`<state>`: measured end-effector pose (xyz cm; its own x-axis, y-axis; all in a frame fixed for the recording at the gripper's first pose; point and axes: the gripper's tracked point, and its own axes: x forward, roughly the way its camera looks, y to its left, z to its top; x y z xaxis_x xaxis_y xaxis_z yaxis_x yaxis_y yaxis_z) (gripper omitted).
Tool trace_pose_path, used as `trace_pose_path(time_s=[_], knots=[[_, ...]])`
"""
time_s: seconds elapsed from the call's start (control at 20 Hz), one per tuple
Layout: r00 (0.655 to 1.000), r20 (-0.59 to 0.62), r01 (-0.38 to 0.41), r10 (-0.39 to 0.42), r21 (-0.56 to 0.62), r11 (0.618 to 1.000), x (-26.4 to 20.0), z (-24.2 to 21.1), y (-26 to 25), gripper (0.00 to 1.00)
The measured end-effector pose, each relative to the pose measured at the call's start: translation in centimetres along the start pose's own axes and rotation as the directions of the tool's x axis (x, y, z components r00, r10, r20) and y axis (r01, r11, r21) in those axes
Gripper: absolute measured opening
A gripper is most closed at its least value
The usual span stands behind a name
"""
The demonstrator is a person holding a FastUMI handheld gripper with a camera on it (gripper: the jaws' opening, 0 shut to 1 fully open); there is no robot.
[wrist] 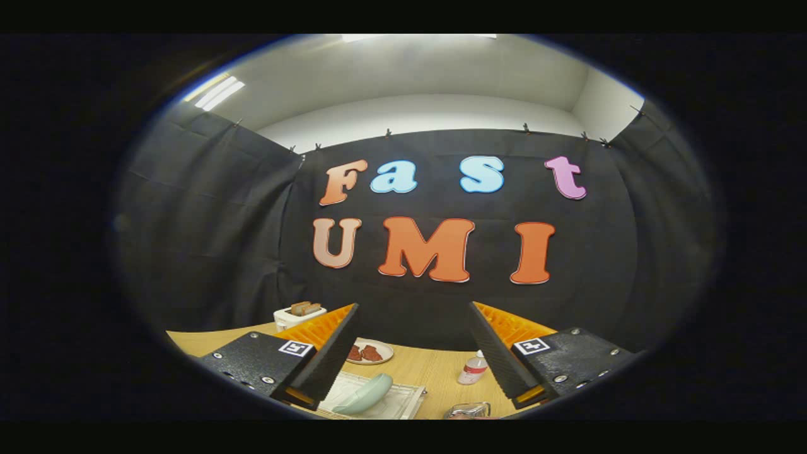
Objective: Take the plate from the dish rack, then take the spoon from the basket and place it into the plate.
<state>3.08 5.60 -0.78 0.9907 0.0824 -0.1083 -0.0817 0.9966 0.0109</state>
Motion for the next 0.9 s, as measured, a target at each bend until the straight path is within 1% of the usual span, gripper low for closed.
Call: trace_pose_path(time_s=[0.15,0.25,0.3,0.35,0.45,0.55,0.75,0.9], knots=[[0.998,-0.054,-0.032,0.035,0.044,0.999,0.6,-1.0,0.8,1.0],[0.991,-0.125,-0.046,0.057,0.087,0.995,1.3,-2.7,1.4,1.0],[0.98,-0.185,-0.053,0.072,0.107,0.993,1.6,-3.9,1.6,1.0],[0.96,-0.264,-0.057,0.091,0.137,0.989,1.7,-5.7,2.2,0.99],[0.907,-0.405,-0.049,0.12,0.181,0.982,1.7,-8.3,2.7,1.0],[0.865,-0.476,-0.065,0.161,0.212,0.975,1.8,-9.7,3.6,0.99],[0.783,-0.593,-0.06,0.188,0.229,0.972,2.7,-12.4,4.3,0.98],[0.696,-0.689,-0.043,0.202,0.242,0.969,2.7,-15.2,4.7,0.97]])
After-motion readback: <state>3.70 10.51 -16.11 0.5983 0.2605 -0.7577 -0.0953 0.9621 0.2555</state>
